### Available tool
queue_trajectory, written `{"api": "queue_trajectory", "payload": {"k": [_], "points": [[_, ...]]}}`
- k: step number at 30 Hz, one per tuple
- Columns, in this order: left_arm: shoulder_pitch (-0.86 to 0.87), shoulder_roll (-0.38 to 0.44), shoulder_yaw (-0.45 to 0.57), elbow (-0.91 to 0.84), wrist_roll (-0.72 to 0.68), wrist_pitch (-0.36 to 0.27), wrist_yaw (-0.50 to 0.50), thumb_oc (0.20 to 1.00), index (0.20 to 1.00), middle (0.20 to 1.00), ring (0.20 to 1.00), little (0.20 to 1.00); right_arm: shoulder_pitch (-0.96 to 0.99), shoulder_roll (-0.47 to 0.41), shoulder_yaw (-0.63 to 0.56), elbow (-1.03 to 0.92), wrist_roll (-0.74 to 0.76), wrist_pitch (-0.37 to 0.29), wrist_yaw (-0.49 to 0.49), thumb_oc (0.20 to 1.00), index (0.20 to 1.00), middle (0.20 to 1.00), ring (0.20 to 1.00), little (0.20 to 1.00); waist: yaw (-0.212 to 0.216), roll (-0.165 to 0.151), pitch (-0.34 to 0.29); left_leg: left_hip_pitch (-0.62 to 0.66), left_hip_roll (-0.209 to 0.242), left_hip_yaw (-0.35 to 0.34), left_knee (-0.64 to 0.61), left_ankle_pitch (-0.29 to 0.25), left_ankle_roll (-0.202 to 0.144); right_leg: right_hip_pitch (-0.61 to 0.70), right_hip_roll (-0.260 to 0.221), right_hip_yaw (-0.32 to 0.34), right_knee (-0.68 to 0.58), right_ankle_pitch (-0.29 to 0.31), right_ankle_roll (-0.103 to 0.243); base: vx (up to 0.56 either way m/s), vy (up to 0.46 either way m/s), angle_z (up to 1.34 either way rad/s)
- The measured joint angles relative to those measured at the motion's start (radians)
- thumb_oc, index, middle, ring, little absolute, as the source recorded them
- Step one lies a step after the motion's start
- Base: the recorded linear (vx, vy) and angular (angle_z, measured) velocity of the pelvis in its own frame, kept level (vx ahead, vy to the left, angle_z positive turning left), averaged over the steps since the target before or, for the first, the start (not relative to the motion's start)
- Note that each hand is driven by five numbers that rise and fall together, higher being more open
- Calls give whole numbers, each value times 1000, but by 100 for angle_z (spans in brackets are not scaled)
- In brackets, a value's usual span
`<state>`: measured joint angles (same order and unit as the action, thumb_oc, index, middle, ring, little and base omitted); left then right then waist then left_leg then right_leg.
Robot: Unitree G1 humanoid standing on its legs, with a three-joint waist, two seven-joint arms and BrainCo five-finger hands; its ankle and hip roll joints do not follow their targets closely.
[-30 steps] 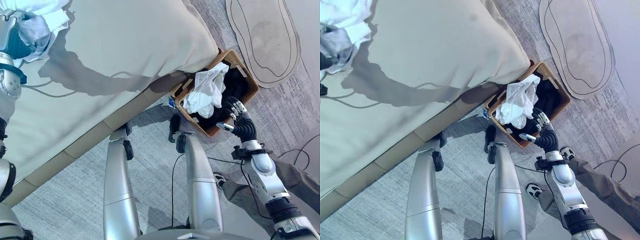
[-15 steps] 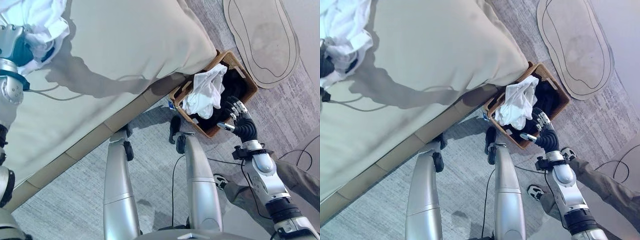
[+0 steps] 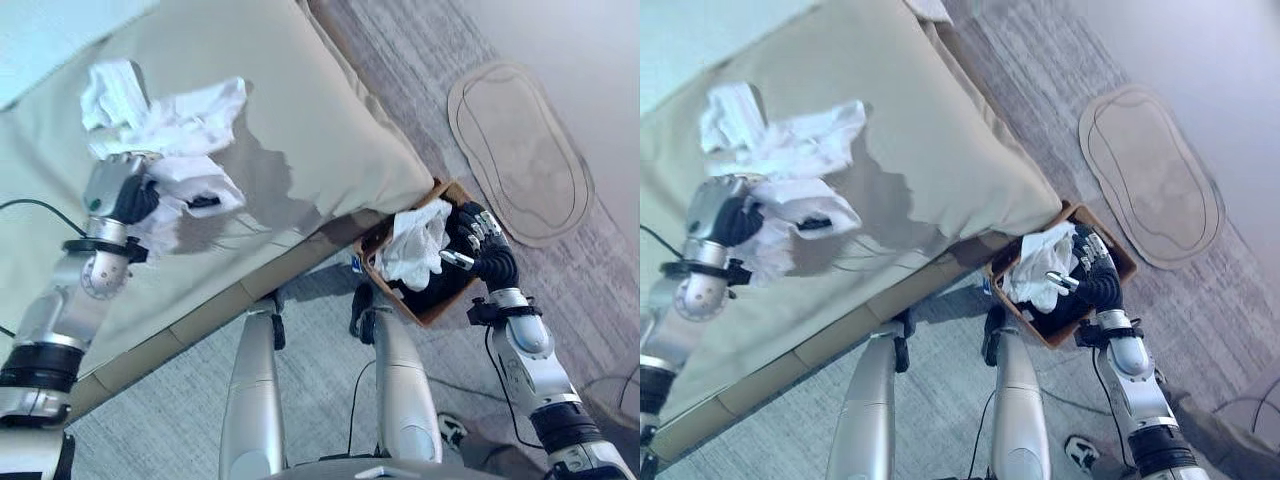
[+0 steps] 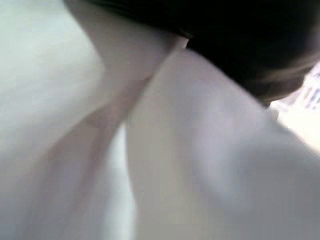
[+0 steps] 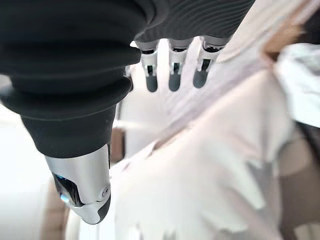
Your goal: Pick up clothes into the bucket
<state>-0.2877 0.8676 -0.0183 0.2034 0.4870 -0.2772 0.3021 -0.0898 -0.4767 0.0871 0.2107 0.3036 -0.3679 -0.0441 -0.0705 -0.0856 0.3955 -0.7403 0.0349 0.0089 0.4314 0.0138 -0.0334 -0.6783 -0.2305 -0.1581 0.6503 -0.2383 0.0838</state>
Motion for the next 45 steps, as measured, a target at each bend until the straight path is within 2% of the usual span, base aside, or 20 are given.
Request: {"api": "queue_trajectory", "payload": {"k": [4,7,8,12,16,20,26,28,33,36,37,38,45], "points": [[58,-35,1,-106,-16,-45,-55,200,200,200,200,200,-58,-31,50,13,-238,24,-36,1000,1000,1000,1000,1000,13,2,-11,143,-5,0,-94,15,1,141,2,-17,-83,6,10,79,-38,6],[77,-70,0,-177,-90,-68,-94,200,200,200,200,200,-96,-62,113,9,-356,34,-54,1000,1000,1000,1000,1000,27,9,-25,225,-5,3,-159,35,-3,220,7,-25,-144,20,20,94,-31,-2],[79,-92,-4,-202,-127,-73,-112,200,200,200,200,200,-110,-63,150,6,-401,41,-54,1000,1000,1000,1000,1000,29,9,-29,267,-5,6,-183,50,3,261,12,-26,-171,31,22,62,-23,-4],[82,-118,-33,-288,-264,-105,-171,200,200,200,200,200,-191,-81,274,-15,-512,40,-46,1000,1000,1000,1000,1000,32,27,-68,366,0,14,-245,52,4,370,21,-41,-256,45,28,89,-30,-4],[81,-181,-88,-361,-450,-123,-246,200,200,200,200,200,-247,-86,385,-20,-592,39,-13,1000,1000,1000,1000,1000,32,56,-130,478,-1,18,-317,61,0,497,36,-48,-361,75,40,100,-23,-2],[81,-221,-143,-397,-555,-126,-312,200,200,200,200,200,-248,-45,434,-37,-596,39,24,1000,1000,1000,1000,1000,30,84,-197,559,-3,20,-373,64,-1,598,50,-60,-457,100,47,108,-23,1],[76,-281,-211,-425,-591,-122,-342,200,200,200,200,200,-259,64,516,7,-583,41,63,1000,1000,1000,1000,1000,31,93,-252,611,-3,18,-395,65,-2,671,59,-72,-517,114,47,85,-19,2],[75,-284,-230,-426,-607,-120,-348,200,200,200,200,200,-260,105,521,40,-541,51,70,1000,1000,1000,1000,1000,32,94,-258,626,-2,18,-404,65,-2,686,60,-73,-525,114,47,69,-16,1],[66,-310,-278,-439,-649,-101,-362,200,200,200,200,200,-262,145,558,41,-430,66,103,1000,1000,1000,1000,1000,32,95,-288,656,-2,19,-425,68,-5,719,65,-74,-557,126,49,48,-17,-1],[62,-310,-283,-459,-669,-100,-372,200,200,200,200,200,-262,153,584,39,-332,74,156,1000,1000,1000,1000,1000,32,95,-301,678,0,19,-440,71,-8,742,69,-76,-572,128,49,52,-28,1],[63,-310,-283,-459,-671,-100,-375,200,200,200,200,200,-262,147,593,39,-312,78,170,768,768,768,768,768,32,95,-306,681,0,18,-442,71,-8,746,70,-78,-576,129,49,51,-21,2],[63,-310,-283,-459,-678,-100,-379,200,200,200,200,200,-261,147,598,38,-282,83,195,200,200,200,200,200,32,96,-318,681,1,18,-444,71,-8,746,70,-78,-578,129,49,43,-18,2],[63,-323,-287,-459,-679,-99,-383,200,200,200,200,200,-240,138,582,36,-186,92,219,200,200,200,200,200,32,97,-330,696,0,18,-450,73,-8,762,70,-80,-585,132,49,20,-8,0]]}}
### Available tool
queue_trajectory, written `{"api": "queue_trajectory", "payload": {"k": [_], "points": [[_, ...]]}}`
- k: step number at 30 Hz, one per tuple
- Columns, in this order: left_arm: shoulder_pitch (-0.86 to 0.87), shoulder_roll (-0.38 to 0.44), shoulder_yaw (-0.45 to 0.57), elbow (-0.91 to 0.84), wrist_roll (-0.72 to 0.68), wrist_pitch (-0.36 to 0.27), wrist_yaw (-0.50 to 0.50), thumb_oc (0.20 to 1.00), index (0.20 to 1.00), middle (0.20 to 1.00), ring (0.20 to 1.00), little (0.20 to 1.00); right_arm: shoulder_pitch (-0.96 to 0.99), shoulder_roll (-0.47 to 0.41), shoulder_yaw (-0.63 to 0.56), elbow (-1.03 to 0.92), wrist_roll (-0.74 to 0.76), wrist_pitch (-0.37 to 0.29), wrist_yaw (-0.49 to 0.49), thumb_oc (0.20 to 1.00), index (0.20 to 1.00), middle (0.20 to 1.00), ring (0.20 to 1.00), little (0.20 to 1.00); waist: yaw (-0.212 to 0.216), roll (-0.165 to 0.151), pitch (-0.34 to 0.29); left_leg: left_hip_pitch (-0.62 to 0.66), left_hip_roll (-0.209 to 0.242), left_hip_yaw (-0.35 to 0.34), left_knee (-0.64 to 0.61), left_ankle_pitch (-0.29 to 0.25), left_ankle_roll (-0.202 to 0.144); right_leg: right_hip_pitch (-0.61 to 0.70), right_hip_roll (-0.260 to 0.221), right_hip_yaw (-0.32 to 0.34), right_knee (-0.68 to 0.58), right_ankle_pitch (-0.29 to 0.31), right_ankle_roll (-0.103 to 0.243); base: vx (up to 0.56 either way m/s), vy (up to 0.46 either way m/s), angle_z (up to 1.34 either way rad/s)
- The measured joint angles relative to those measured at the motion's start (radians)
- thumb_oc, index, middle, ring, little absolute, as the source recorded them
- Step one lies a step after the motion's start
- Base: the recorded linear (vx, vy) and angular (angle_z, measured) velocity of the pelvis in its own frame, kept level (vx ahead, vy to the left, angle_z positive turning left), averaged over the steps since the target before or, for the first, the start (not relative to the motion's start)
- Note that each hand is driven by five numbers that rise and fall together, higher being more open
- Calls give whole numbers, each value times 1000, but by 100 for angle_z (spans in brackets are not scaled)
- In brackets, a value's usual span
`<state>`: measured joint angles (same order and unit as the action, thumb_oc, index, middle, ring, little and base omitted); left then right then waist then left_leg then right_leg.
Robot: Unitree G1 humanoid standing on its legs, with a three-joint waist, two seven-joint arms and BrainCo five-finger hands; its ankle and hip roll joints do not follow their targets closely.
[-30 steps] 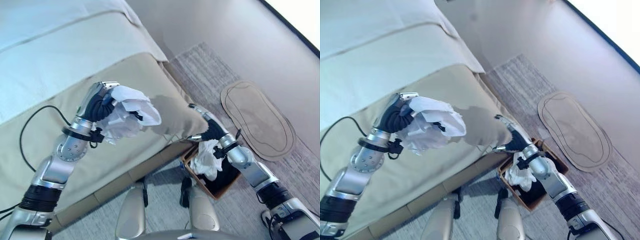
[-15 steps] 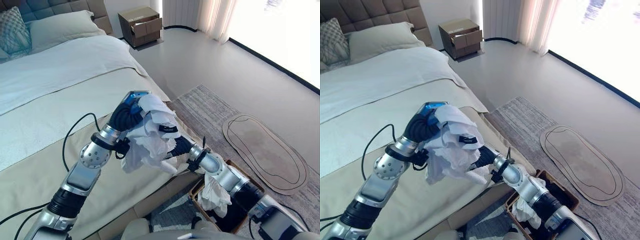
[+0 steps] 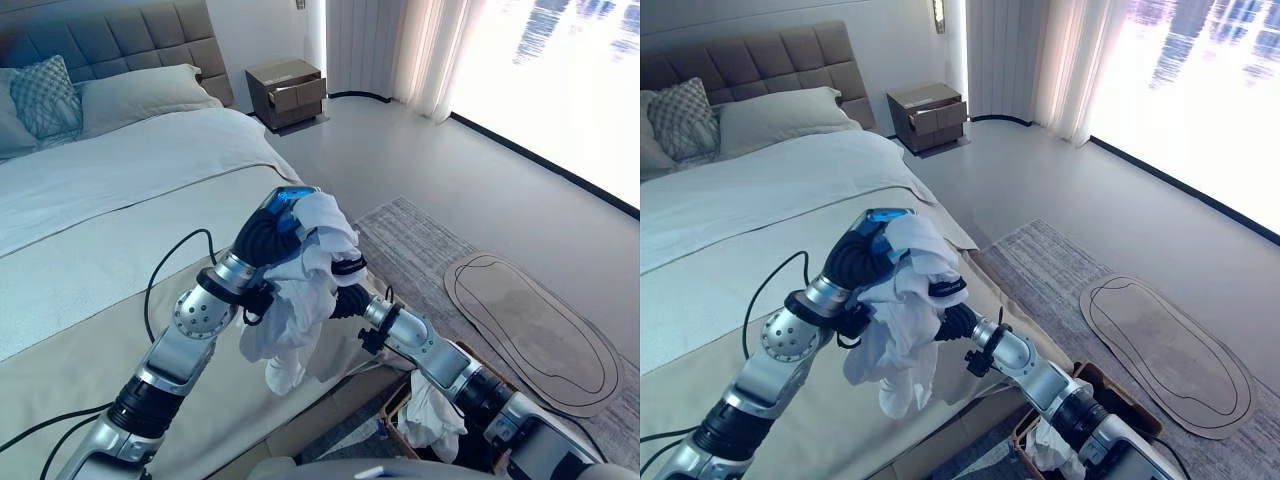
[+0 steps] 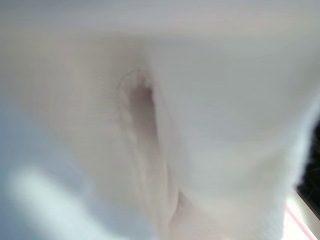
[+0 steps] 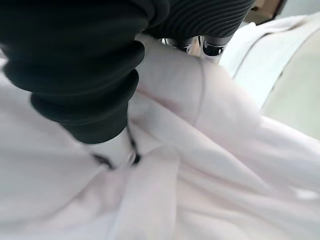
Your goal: Pick up clothes into the bucket
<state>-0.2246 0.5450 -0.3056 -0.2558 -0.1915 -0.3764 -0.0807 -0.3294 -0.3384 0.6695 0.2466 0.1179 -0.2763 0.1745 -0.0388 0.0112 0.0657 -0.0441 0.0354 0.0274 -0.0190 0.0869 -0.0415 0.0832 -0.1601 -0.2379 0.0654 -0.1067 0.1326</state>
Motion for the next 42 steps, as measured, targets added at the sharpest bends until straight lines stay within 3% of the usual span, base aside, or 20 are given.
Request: {"api": "queue_trajectory", "payload": {"k": [9,14,15,16,17,20,26,29,30,36,42], "points": [[43,-9,11,0,0,1,-16,200,200,200,200,200,121,-40,-108,-10,83,6,20,200,200,200,200,200,0,5,-15,1,0,0,-6,2,1,-1,0,-1,-3,0,0,0,0,0],[82,-25,17,12,1,5,-21,200,200,200,200,200,187,20,-183,88,214,-2,8,200,200,200,200,200,-9,11,-23,1,1,1,-11,4,0,-6,3,-2,-7,2,-1,-6,-7,1],[150,-26,62,-10,4,4,-31,457,457,457,457,457,296,-31,-265,-53,200,1,12,200,200,200,200,200,3,19,-27,0,-2,1,-23,4,0,-9,-3,-3,-9,1,-1,38,-11,2],[183,-24,84,-12,2,4,-29,457,457,457,457,457,327,-51,-270,-79,201,-17,12,200,200,200,200,200,0,20,-28,1,-4,1,-27,5,0,-7,-2,-3,-16,1,-1,0,0,0],[208,-23,85,22,5,2,-31,1000,1000,1000,1000,1000,362,-68,-312,-79,218,-20,35,200,200,200,200,200,-6,18,-29,5,-4,2,-27,6,1,-2,-1,-2,-18,3,1,11,-3,-4],[238,-67,69,120,19,0,-28,1000,1000,1000,1000,1000,412,27,-400,4,336,-19,25,200,200,200,200,200,-29,10,-36,13,3,6,-39,6,1,-2,2,2,-20,3,1,1,-1,-6],[306,-103,102,242,22,-25,2,1000,1000,1000,1000,1000,533,59,-498,16,545,-14,28,200,200,200,200,200,-37,15,-41,17,6,27,-54,12,-3,-17,5,22,-24,4,2,-2,-6,-10],[412,-98,121,337,32,-17,2,1000,1000,1000,1000,1000,563,61,-571,16,564,-15,17,200,200,200,200,200,-59,16,-42,17,6,29,-61,12,-3,-18,4,24,-33,5,3,3,-1,-3],[458,-95,132,369,54,4,1,1000,1000,1000,1000,1000,576,61,-623,16,584,-19,3,200,200,200,200,200,-59,15,-40,17,7,31,-63,12,-3,-19,2,25,-35,5,3,0,-1,-3],[533,-94,166,494,145,-3,3,1000,1000,1000,1000,1000,584,60,-751,29,615,-52,-40,200,200,200,200,200,-59,14,-33,19,8,49,-67,11,-4,-25,3,38,-41,5,4,-8,-5,-7],[598,-169,331,577,136,-4,44,1000,1000,1000,1000,1000,604,51,-845,48,617,-72,-73,200,200,200,200,200,-60,13,-3,12,9,56,-67,10,-5,-39,4,49,-45,8,9,-30,-8,-5]]}}
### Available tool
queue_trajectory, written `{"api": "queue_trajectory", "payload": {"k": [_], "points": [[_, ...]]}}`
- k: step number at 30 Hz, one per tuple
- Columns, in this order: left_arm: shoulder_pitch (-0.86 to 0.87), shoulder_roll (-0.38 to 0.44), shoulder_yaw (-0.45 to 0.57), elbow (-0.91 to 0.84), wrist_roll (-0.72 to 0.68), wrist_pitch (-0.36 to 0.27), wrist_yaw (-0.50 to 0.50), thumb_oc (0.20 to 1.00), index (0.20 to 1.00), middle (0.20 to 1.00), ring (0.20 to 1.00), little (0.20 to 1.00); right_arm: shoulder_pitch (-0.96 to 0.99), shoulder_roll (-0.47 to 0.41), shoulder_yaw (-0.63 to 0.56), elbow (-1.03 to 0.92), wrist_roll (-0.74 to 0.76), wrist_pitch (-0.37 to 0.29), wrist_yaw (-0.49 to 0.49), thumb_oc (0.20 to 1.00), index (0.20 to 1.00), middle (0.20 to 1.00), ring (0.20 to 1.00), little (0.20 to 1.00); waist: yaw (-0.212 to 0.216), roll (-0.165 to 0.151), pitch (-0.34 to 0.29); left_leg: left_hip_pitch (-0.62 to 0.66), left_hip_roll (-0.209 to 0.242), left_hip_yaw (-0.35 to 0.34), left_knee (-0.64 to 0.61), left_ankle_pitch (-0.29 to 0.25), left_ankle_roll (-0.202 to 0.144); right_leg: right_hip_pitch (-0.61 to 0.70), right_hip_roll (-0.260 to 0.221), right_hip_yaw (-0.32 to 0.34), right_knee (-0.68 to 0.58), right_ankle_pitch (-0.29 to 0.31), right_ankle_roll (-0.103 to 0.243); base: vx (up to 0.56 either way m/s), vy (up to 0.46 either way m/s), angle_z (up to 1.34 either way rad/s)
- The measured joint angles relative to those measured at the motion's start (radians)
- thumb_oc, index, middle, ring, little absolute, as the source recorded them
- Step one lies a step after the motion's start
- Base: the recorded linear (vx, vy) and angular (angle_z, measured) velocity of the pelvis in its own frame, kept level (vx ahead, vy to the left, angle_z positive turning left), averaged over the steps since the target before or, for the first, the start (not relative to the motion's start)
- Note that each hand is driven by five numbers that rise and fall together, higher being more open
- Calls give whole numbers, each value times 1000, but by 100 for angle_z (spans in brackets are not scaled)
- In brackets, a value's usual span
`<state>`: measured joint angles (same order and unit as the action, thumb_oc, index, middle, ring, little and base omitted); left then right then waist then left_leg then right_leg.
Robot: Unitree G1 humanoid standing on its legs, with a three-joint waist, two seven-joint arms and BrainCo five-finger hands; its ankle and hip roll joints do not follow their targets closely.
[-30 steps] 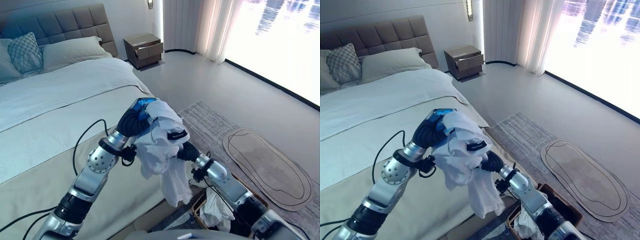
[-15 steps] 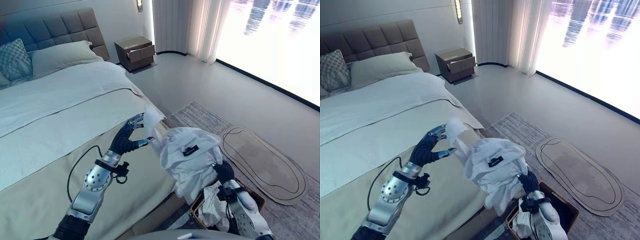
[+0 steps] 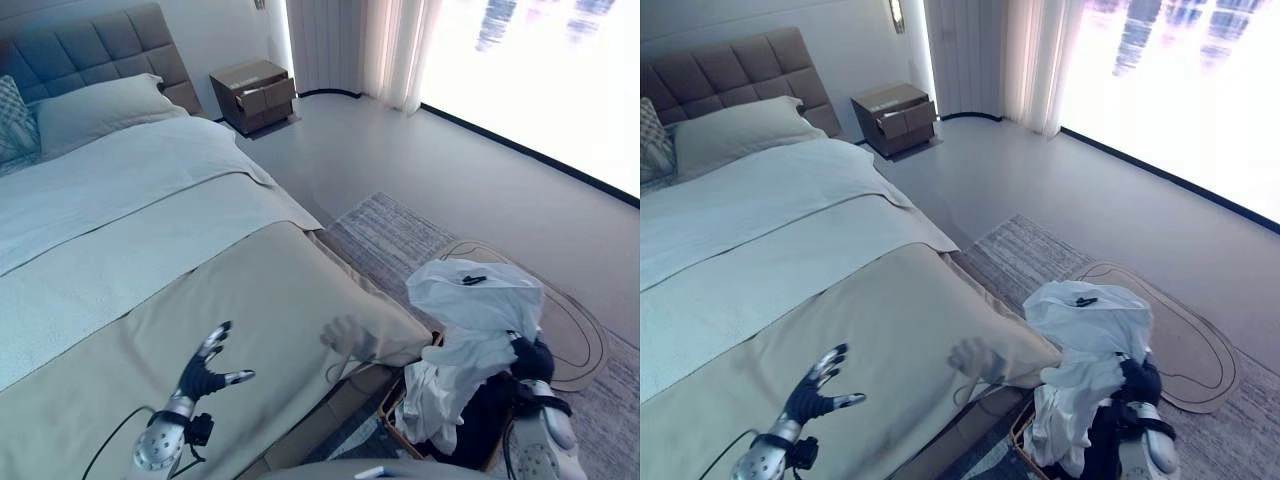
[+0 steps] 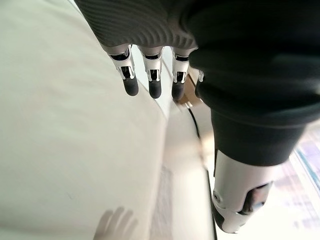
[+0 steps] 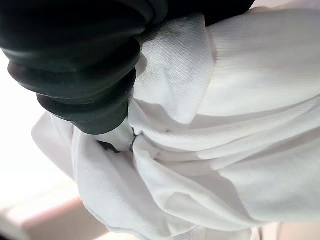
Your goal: Pick up clothes into the bucket
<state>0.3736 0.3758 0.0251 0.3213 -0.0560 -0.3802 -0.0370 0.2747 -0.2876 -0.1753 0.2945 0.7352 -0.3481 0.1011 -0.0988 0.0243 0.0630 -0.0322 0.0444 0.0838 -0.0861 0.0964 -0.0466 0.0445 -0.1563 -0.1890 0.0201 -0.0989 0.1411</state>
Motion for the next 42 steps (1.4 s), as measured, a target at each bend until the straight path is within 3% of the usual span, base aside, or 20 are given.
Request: {"api": "queue_trajectory", "payload": {"k": [5,9,10,12,15,22,24,25,27,30,32,36,42], "points": [[-9,-32,82,-42,-120,-24,37,1000,1000,1000,1000,1000,-16,-19,-29,140,-73,-25,-69,200,200,200,200,200,6,-9,50,-90,-1,-7,76,-1,0,-81,-5,2,70,-4,1,-230,-22,2],[-133,-14,60,-142,-196,-80,63,1000,1000,1000,1000,1000,-202,-40,-5,266,-126,-38,-154,200,200,200,200,200,8,-7,186,-309,-11,-35,275,-5,-1,-296,-32,14,299,-59,-15,-238,-28,10],[-190,-11,56,-174,-205,-92,66,1000,1000,1000,1000,1000,-255,-41,-5,271,-128,-38,-166,200,200,200,200,200,12,0,237,-342,-8,-35,301,-26,2,-354,-38,18,368,-82,-22,-126,-29,9],[-224,-8,42,-224,-243,-101,67,1000,1000,1000,1000,1000,-310,-38,1,266,-135,-40,-185,200,200,200,200,200,10,1,274,-396,-7,-35,354,-63,-2,-435,-52,34,476,-120,-33,-140,-25,4],[-219,-4,35,-278,-277,-127,73,1000,1000,1000,1000,1000,-336,-42,5,263,-134,-60,-223,200,200,200,200,200,35,2,279,-515,-6,-34,441,-111,-14,-571,-68,64,592,-165,-58,-91,-20,-1],[-180,24,35,-395,-294,-139,129,1000,1000,1000,1000,1000,-403,-56,12,258,-124,-92,-307,200,200,200,200,200,39,-6,294,-793,9,-69,766,-221,7,-829,-59,92,876,-240,-96,-66,-18,1],[-190,27,34,-401,-295,-143,144,1000,1000,1000,1000,1000,-426,-57,13,257,-120,-103,-331,200,200,200,200,200,36,-10,298,-849,0,-79,808,-237,-17,-890,-63,103,911,-255,-101,-26,-6,2],[-177,29,28,-412,-312,-152,152,1000,1000,1000,1000,1000,-442,-75,13,256,-116,-110,-344,200,200,200,200,200,42,-7,302,-912,-4,-87,975,-290,6,-934,-73,103,936,-251,-102,-77,1,-36],[-167,32,24,-421,-318,-156,157,1000,1000,1000,1000,1000,-458,-104,10,249,-114,-123,-359,200,200,200,200,200,55,25,309,-917,-2,-99,995,-346,23,-969,-58,104,980,-248,-93,-62,10,-24],[-162,59,15,-460,-332,-176,169,1000,1000,1000,1000,1000,-481,-138,-7,250,-111,-140,-414,200,200,200,200,200,48,15,313,-1021,-18,-82,991,-349,15,-1086,-67,131,974,-250,-97,-47,16,27],[-138,73,2,-468,-334,-177,176,1000,1000,1000,1000,1000,-514,-168,-10,252,-112,-141,-439,200,200,200,200,200,63,25,315,-1032,-17,-87,1036,-357,24,-1133,-70,126,993,-247,-92,-4,9,-2],[-139,82,-12,-471,-359,-178,177,1000,1000,1000,1000,1000,-546,-188,-11,248,-113,-161,-473,200,200,200,200,200,61,24,319,-1071,-22,-84,1013,-355,26,-1163,-71,130,980,-240,-85,1,23,14],[-131,84,-19,-508,-374,-206,205,1000,1000,1000,1000,1000,-605,-286,-9,239,-122,-169,-525,200,200,200,200,200,62,21,321,-1121,-32,-85,1001,-345,41,-1213,-74,132,977,-234,-83,3,11,3]]}}
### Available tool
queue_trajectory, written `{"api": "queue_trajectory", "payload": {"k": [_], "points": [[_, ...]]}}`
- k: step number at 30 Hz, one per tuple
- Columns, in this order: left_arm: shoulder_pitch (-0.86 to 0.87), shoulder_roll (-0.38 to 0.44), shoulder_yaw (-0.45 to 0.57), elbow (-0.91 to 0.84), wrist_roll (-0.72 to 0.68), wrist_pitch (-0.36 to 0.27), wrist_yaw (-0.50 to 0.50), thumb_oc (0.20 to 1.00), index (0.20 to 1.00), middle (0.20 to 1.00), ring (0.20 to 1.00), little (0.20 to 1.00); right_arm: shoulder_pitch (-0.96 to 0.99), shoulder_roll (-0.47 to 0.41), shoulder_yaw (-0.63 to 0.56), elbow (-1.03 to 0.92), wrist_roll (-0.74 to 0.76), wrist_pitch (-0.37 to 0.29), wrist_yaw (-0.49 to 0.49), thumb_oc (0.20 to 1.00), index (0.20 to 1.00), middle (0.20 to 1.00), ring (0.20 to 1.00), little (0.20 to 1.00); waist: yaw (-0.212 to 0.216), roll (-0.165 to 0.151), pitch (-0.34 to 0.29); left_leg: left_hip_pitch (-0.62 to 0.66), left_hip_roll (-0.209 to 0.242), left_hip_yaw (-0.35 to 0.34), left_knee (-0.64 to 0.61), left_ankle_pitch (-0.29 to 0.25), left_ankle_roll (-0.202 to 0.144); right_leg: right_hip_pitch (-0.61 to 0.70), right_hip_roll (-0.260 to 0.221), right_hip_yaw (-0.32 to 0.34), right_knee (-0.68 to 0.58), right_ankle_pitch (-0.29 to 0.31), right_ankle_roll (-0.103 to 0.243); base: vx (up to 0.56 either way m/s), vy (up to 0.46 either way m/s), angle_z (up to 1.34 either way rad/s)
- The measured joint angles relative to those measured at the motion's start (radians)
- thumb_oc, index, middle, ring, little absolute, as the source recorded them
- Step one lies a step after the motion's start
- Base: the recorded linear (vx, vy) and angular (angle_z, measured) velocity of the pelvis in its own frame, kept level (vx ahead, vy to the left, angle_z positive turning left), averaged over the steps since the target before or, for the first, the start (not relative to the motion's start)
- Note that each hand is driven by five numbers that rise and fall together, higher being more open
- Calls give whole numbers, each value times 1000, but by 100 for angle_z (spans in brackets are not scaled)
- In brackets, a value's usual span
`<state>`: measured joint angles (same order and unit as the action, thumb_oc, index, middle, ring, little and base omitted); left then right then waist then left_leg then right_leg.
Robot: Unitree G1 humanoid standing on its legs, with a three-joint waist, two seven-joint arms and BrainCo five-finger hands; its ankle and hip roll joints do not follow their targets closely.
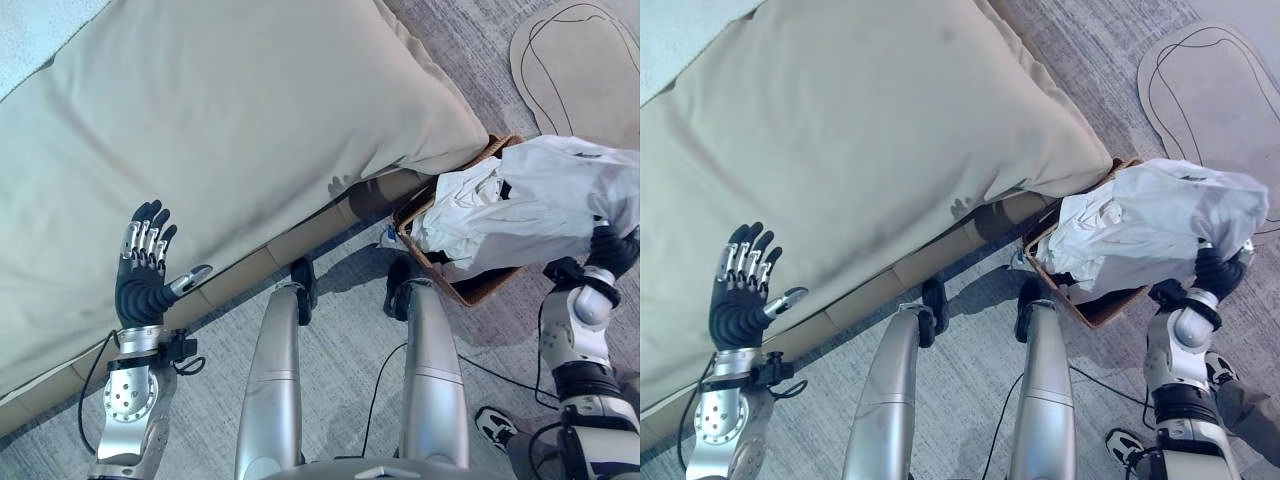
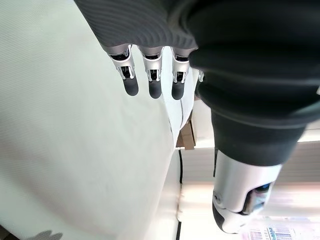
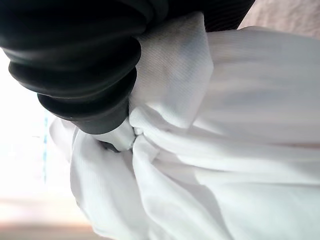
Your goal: Pick up clothes into the bucket
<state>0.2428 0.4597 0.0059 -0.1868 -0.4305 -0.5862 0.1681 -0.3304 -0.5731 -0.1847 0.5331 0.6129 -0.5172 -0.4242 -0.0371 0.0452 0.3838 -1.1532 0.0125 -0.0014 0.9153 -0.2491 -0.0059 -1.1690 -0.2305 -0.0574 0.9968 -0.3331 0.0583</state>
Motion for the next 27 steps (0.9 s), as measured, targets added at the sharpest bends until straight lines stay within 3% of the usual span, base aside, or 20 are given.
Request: {"api": "queue_trajectory", "payload": {"k": [3,8,16,20,22,27], "points": [[-3,3,-6,-28,-20,-10,11,1000,1000,1000,1000,1000,-44,-61,1,-4,-14,0,-30,200,200,200,200,200,-2,-2,2,-30,-2,0,16,15,9,-27,0,0,10,33,-3,0,0,0],[-8,19,-20,-34,-24,-20,30,1000,1000,1000,1000,1000,-108,-103,1,-2,-34,-1,-69,200,200,200,200,200,0,-3,2,-55,-3,-1,54,8,-7,-47,-2,1,41,36,-6,28,23,1],[-11,73,-29,-38,-23,-34,80,1000,1000,1000,1000,1000,-259,-104,82,323,-32,-4,-90,200,200,200,200,200,8,-5,4,-111,-5,2,194,-56,12,-94,-6,32,159,-17,-10,4,4,0],[-10,93,-52,-38,-24,-34,90,1000,1000,1000,1000,1000,-297,-95,94,522,-2,33,-87,200,200,200,200,200,30,-4,5,-139,-4,8,211,-64,18,-127,-4,47,175,-23,-10,-4,14,-2],[-10,113,-74,-36,-24,-34,85,1000,1000,1000,1000,1000,-342,-100,147,665,7,88,-66,200,200,200,200,200,30,-4,5,-155,-7,13,216,-63,18,-146,-3,56,181,-24,-4,2,19,1],[-23,112,-74,-35,-25,-32,77,1000,1000,1000,1000,1000,-334,-101,188,705,-5,149,-28,200,200,200,200,200,31,5,10,-172,-10,28,225,-62,20,-174,-1,78,195,-23,-2,4,4,-1]]}}
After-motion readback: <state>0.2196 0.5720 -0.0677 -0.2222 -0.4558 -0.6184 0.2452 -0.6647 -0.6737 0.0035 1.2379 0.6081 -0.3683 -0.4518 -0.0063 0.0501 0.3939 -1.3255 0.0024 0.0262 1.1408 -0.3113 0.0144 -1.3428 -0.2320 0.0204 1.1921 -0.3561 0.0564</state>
